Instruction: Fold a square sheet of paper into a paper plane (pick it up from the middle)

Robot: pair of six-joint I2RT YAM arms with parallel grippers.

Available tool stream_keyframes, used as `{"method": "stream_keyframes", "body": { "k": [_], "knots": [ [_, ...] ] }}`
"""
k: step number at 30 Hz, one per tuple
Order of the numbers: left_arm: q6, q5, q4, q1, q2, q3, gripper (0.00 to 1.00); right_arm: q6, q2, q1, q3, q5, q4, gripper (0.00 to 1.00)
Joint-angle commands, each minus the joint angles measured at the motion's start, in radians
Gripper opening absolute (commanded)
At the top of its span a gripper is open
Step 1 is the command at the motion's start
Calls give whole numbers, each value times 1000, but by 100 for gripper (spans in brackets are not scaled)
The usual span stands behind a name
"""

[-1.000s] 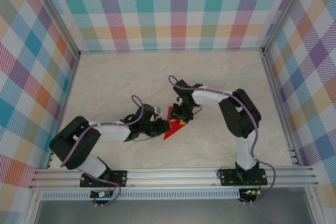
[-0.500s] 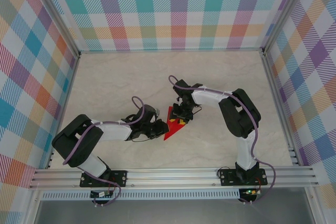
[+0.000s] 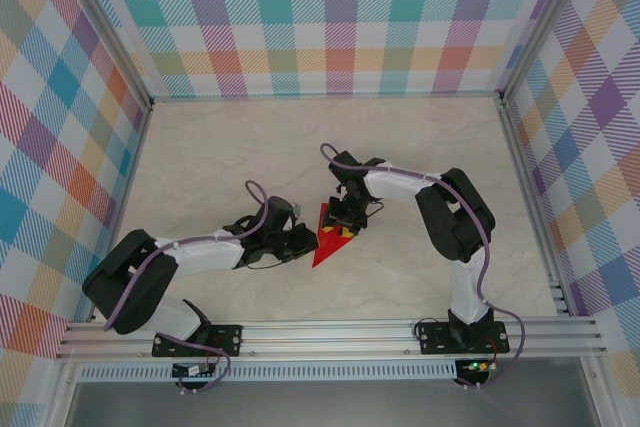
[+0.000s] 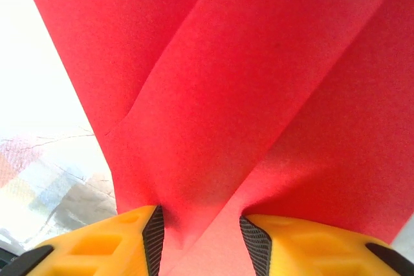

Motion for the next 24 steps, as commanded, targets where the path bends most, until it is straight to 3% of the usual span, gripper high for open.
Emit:
{"method": "stream_keyframes", "body": {
  "k": [1, 24],
  "knots": [
    [32, -45, -43, 8, -54, 28, 13, -9, 195, 22, -95, 162, -19, 44],
    [15, 24, 128, 11, 178, 87, 8, -4, 220, 22, -90, 157, -18, 48]
  ]
}}
